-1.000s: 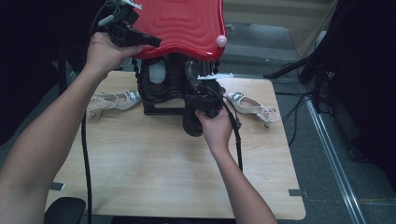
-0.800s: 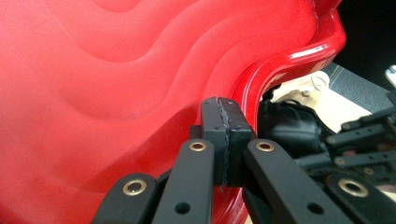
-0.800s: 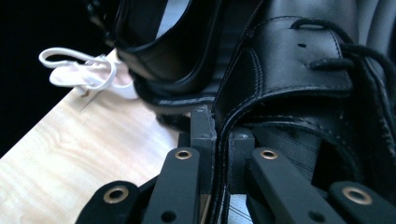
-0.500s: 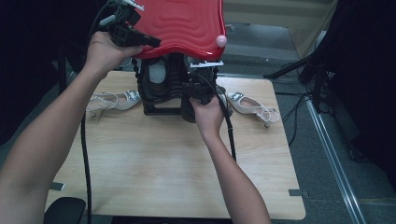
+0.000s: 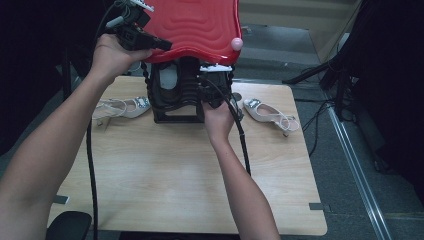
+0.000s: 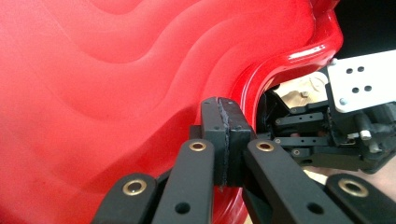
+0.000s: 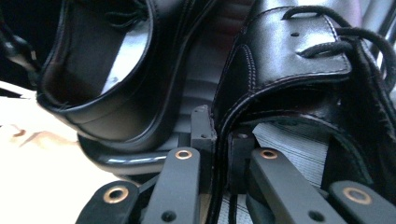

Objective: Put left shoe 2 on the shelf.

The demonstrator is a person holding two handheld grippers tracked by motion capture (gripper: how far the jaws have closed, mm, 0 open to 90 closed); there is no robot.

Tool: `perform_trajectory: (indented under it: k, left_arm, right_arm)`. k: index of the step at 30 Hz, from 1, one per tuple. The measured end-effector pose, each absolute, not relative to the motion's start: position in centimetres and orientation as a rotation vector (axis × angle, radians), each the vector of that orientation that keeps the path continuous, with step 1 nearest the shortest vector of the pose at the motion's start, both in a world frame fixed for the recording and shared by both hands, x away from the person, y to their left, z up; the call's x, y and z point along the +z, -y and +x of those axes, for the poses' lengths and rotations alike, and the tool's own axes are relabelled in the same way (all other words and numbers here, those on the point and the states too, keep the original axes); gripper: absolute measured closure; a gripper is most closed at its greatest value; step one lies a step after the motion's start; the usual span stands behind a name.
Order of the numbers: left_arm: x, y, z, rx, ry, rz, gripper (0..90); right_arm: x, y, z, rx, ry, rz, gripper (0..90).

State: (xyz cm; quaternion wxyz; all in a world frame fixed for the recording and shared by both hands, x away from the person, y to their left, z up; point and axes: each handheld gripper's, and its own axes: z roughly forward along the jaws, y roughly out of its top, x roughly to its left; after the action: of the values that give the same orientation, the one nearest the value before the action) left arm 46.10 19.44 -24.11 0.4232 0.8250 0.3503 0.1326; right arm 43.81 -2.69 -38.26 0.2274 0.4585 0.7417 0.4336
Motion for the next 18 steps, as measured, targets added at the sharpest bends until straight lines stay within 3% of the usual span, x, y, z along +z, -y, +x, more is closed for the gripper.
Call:
perform_trajectory:
  k: [12, 18]
  left_arm:
    - [-24.2, -19.4, 46.1, 0.329, -0.878, 2.057, 90.0]
    - [-24.2, -19.4, 46.1, 0.331, -0.88, 2.057, 90.0]
  right_arm:
    - [-38.2, 3.0, 43.6, 1.24, -2.112, 1.282, 71.1]
    - [-37.1, 3.8, 41.9, 1.258, -2.125, 1.257, 73.4]
